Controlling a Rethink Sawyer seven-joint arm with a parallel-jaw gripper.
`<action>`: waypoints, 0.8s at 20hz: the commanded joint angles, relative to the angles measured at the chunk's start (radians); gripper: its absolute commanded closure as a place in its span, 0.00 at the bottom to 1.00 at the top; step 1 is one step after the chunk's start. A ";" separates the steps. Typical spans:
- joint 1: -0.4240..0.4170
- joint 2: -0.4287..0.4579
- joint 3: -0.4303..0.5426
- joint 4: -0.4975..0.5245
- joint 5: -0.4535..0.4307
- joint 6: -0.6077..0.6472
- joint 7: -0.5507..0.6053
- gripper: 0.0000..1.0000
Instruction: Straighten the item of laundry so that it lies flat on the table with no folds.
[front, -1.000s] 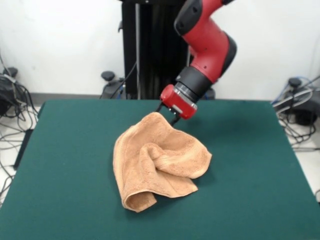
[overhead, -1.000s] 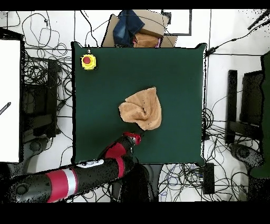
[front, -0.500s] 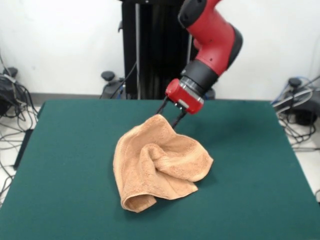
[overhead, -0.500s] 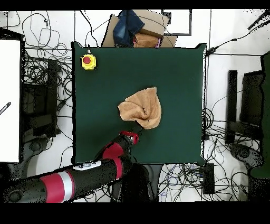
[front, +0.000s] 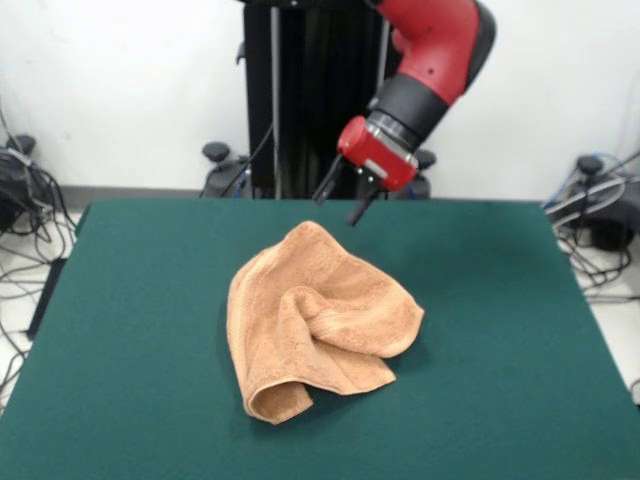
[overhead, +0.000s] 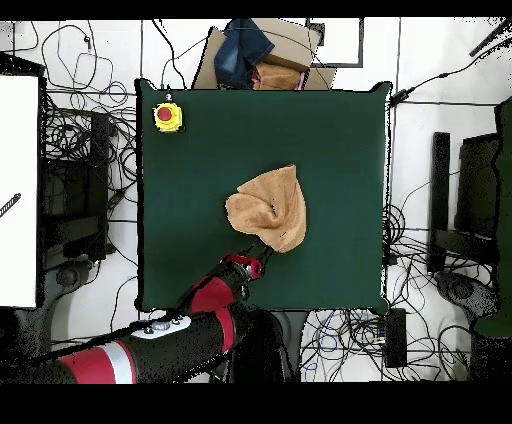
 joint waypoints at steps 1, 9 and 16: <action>-0.042 -0.034 0.067 0.018 -0.039 0.004 0.162 0.00; -0.040 0.030 0.066 -0.007 -0.021 -0.042 0.151 0.00; 0.089 0.116 -0.019 -0.046 0.133 0.038 0.085 0.00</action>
